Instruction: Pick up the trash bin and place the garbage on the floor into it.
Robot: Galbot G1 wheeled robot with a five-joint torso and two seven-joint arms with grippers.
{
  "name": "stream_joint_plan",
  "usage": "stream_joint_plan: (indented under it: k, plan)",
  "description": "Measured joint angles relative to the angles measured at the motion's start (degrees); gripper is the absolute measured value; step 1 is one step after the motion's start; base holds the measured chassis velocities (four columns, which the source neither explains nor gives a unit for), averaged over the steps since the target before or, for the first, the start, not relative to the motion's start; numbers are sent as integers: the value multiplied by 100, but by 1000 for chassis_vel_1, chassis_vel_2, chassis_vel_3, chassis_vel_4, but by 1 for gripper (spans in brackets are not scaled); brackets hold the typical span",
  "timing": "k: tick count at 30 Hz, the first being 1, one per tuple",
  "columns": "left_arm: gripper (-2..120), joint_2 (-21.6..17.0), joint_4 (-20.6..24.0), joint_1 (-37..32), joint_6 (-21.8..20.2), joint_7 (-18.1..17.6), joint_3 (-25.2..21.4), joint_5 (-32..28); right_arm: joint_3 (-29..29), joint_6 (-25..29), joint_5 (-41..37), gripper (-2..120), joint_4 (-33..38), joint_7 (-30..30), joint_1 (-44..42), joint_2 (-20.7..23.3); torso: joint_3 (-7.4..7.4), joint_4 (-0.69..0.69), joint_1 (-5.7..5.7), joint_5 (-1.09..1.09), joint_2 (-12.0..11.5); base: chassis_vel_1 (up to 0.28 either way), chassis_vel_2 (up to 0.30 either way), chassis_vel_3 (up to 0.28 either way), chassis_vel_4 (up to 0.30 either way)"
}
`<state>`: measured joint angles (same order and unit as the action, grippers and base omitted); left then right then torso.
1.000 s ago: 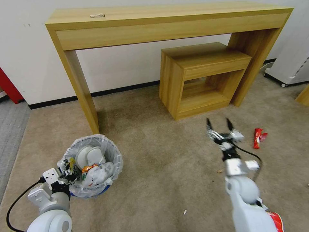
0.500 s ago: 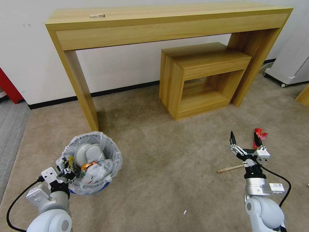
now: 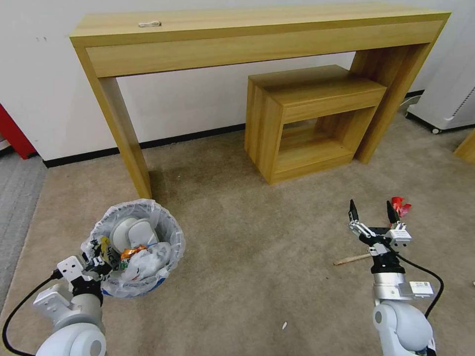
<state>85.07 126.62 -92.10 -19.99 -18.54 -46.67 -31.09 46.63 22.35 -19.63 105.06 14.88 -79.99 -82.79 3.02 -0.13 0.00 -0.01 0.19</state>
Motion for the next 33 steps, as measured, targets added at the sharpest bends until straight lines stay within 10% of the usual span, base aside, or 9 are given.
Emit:
stream_joint_plan:
  k: [33]
  plan:
    - [1,-62,-106,0,69,74,15,96,-74,79,-35,100,-54,79,87,-24,0,-1,0,0,0,-25,-25,-25,-27]
